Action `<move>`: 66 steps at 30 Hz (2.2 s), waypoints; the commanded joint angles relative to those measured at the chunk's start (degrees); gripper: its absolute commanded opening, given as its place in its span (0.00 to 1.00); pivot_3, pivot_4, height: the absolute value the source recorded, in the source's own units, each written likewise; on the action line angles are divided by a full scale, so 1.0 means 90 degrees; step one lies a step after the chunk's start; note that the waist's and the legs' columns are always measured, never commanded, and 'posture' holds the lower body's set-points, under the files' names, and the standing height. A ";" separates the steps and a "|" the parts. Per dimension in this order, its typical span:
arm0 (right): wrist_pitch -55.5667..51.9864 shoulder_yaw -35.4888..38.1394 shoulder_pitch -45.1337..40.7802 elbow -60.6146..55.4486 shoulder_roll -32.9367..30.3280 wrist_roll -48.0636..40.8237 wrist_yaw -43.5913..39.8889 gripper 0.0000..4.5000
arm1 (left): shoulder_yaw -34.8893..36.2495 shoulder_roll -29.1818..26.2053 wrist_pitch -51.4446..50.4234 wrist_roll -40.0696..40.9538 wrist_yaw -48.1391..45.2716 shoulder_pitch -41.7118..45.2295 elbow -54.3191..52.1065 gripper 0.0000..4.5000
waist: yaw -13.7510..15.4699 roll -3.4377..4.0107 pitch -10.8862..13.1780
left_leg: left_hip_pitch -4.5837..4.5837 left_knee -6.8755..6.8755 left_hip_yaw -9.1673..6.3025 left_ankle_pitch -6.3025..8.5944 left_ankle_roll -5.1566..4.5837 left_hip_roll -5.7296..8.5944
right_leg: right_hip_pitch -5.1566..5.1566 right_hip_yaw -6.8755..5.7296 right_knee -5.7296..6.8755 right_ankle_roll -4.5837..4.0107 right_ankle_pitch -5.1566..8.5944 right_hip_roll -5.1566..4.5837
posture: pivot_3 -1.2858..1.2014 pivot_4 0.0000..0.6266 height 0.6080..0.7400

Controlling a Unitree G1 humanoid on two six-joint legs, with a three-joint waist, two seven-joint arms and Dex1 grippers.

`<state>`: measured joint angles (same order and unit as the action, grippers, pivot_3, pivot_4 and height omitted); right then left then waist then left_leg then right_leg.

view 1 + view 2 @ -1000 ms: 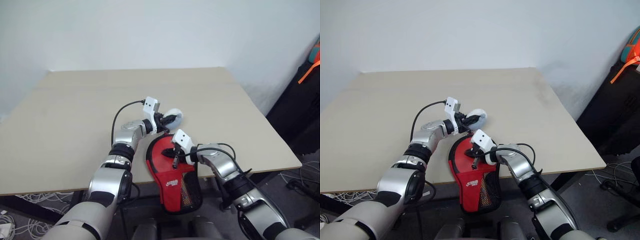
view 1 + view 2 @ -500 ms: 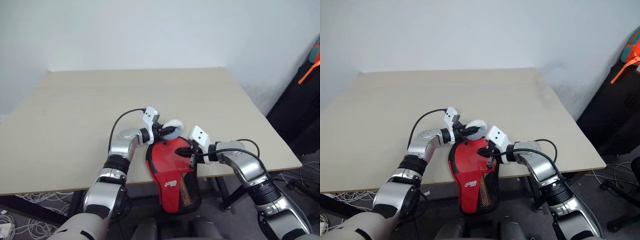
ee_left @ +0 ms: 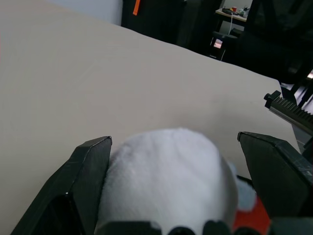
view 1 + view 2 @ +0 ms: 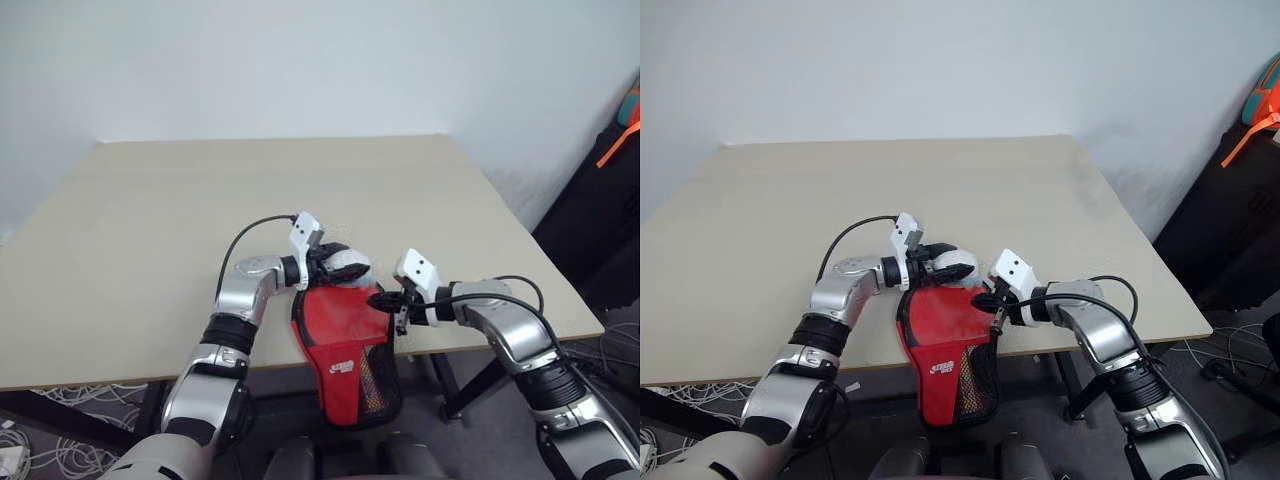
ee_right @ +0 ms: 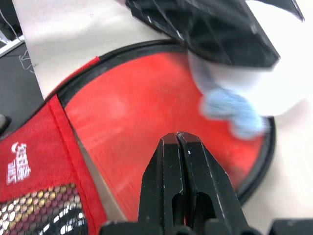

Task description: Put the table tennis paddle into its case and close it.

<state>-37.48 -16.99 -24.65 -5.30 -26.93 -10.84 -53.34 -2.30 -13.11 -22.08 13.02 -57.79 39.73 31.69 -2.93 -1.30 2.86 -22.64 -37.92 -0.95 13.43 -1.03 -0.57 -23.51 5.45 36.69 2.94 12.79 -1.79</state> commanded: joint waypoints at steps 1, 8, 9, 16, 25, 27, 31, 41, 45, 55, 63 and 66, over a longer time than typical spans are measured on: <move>0.0020 0.0231 -0.0237 -0.0316 -0.0188 -0.0206 -0.0160 0.00 | 0.0152 -0.0112 -0.0358 0.0358 -0.0076 0.0123 -0.0575 0.99 | -0.0001 0.0000 0.0001 | -0.0001 0.0000 0.0000 0.0000 0.0000 0.0000 | -0.0001 0.0000 0.0000 0.0000 0.0000 0.0000 | 0.52 0.00 0.99; -0.0041 0.0331 -0.0487 -0.0293 -0.0412 -0.0366 -0.0331 0.00 | 0.0506 -0.0427 -0.1040 0.0931 0.0037 0.0023 -0.1495 0.80 | -0.0003 0.0000 0.0001 | 0.0000 0.0002 0.0000 0.0000 0.0000 -0.0002 | -0.0002 0.0000 0.0000 0.0000 0.0000 0.0000 | 0.52 0.00 0.99; -0.0049 0.0330 -0.0524 -0.0298 -0.0441 -0.0389 -0.0349 0.00 | 0.0536 -0.0502 -0.1152 0.1020 0.0032 -0.0039 -0.1678 0.72 | -0.0006 0.0000 0.0001 | 0.0000 0.0002 0.0000 0.0000 0.0000 -0.0002 | -0.0002 0.0000 0.0000 0.0000 0.0000 0.0000 | 0.52 0.00 0.99; -0.0367 0.0361 -0.1042 -0.0062 -0.0414 -0.0435 -0.0247 0.21 | 0.0593 -0.1400 -0.1628 0.1318 -0.0093 -0.1122 -0.3236 0.17 | -0.0018 0.0004 0.0003 | 0.0005 0.0005 0.0008 0.0000 0.0000 -0.0005 | -0.0003 0.0007 0.0001 -0.0001 0.0000 0.0000 | 0.52 0.00 0.99; -0.0371 0.0179 -0.1650 0.0505 0.0040 -0.0225 0.0105 0.91 | 0.0411 -0.1779 -0.1787 0.1518 0.0065 -0.2409 -0.4311 0.00 | 0.0031 0.0003 0.0004 | 0.0002 -0.0001 0.0009 0.0000 0.0000 -0.0006 | -0.0002 0.0003 -0.0001 -0.0015 0.0007 -0.0009 | 0.52 0.00 0.99; -0.0254 0.0089 -0.1761 0.0762 0.0171 -0.0106 0.0188 0.99 | 0.0314 -0.1713 -0.1686 0.1418 0.0176 -0.2487 -0.4278 0.00 | 0.0013 0.0005 0.0004 | 0.0005 0.0001 0.0011 0.0000 0.0000 -0.0007 | -0.0003 0.0002 -0.0001 -0.0014 0.0007 -0.0008 | 0.52 0.00 0.99; -0.0067 -0.0035 -0.1869 0.1135 0.0365 0.0032 0.0220 0.99 | 0.0251 -0.1654 -0.1617 0.1397 0.0330 -0.2543 -0.4198 0.00 | -0.0004 0.0006 0.0004 | 0.0004 0.0005 0.0011 0.0000 0.0000 -0.0007 | -0.0007 0.0002 0.0001 -0.0011 0.0004 -0.0007 | 0.52 0.00 0.99; 0.0715 -0.0343 -0.2199 0.2404 0.1086 0.0506 0.0407 0.99 | 0.0138 -0.1614 -0.1496 0.1393 0.0542 -0.2611 -0.4197 0.00 | -0.0010 0.0008 0.0004 | 0.0003 0.0003 0.0011 0.0000 0.0000 -0.0007 | -0.0006 0.0002 0.0003 -0.0005 0.0000 -0.0005 | 0.52 0.00 0.99; 0.0937 -0.0413 -0.2273 0.2814 0.1232 0.0679 0.0409 0.99 | 0.0059 -0.1651 -0.1393 0.1325 0.0578 -0.2691 -0.4239 0.00 | -0.0010 0.0009 0.0004 | 0.0004 0.0005 0.0011 0.0000 0.0000 -0.0007 | -0.0006 0.0002 0.0003 -0.0005 0.0000 -0.0005 | 0.52 0.00 0.99; 0.1072 -0.0407 -0.2310 0.3093 0.1334 0.0897 0.0374 0.34 | -0.0158 -0.1632 -0.1124 0.1132 0.0631 -0.2817 -0.4221 0.00 | -0.0014 0.0011 0.0003 | 0.0005 0.0005 0.0011 0.0000 0.0001 -0.0007 | -0.0006 0.0002 0.0004 -0.0005 0.0000 -0.0005 | 0.52 0.00 0.99; 0.1175 -0.0335 -0.2539 0.3498 0.1516 0.0976 0.0368 0.03 | -0.0486 -0.1371 -0.0679 0.0770 0.0726 -0.2631 -0.3647 0.00 | -0.0015 0.0014 0.0002 | 0.0006 0.0005 0.0011 0.0000 0.0001 -0.0007 | -0.0006 0.0002 0.0004 -0.0005 0.0000 -0.0005 | 0.52 0.00 0.99; 0.1322 -0.0294 -0.2736 0.3849 0.1642 0.1023 0.0413 0.03 | -0.0655 -0.1165 -0.0368 0.0532 0.0805 -0.2422 -0.3204 0.00 | -0.0014 0.0017 0.0001 | 0.0009 0.0003 0.0012 -0.0001 0.0000 -0.0006 | -0.0004 0.0002 0.0007 -0.0006 -0.0001 -0.0004 | 0.52 0.00 0.99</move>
<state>-26.97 -20.81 -47.20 28.72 -12.61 -1.89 -49.99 -7.72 -24.13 -27.68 18.67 -50.84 16.17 2.77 -3.06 -1.14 2.87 -22.56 -37.89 -0.85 13.43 -1.03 -0.63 -23.54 5.46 36.76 2.88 12.78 -1.81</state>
